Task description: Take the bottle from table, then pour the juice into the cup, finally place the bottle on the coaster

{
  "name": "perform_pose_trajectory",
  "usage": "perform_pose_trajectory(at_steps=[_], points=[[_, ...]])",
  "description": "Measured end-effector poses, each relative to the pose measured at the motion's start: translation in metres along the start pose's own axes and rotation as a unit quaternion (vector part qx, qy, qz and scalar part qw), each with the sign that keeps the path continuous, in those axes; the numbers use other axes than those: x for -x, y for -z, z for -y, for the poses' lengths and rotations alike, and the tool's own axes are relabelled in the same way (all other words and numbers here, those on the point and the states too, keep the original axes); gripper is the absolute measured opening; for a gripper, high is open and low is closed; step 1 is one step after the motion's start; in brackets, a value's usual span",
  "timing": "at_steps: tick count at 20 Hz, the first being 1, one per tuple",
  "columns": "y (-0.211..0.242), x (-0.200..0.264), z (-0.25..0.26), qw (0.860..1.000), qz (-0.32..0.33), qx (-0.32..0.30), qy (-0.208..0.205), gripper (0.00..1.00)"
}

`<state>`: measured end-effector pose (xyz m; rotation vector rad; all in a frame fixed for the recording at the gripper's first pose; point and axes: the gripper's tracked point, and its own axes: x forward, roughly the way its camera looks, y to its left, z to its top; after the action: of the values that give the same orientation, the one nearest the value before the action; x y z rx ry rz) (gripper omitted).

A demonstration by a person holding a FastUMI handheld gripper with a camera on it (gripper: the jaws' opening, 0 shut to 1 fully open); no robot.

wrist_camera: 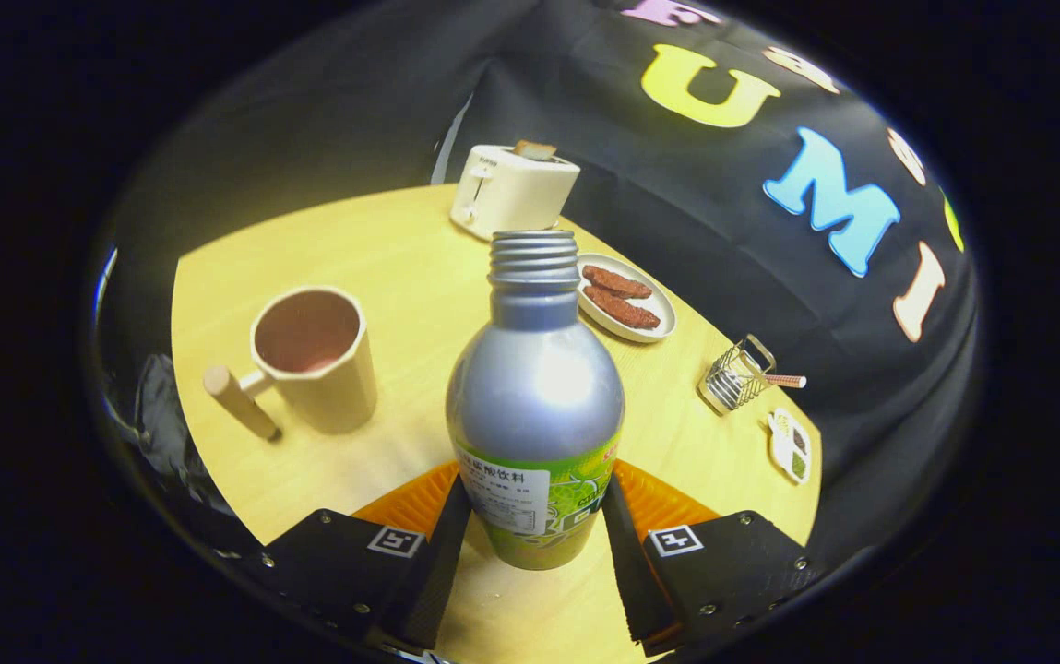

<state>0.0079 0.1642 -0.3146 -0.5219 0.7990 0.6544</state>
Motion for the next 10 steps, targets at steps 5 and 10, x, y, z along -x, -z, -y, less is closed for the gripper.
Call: perform_pose_trajectory(at_steps=[5,10], points=[[-0.014,-0.012,0.012,0.997,0.035,-0.065,-0.011,0.74],[-0.024,-0.03,0.02,0.992,0.065,-0.108,-0.016,0.74]])
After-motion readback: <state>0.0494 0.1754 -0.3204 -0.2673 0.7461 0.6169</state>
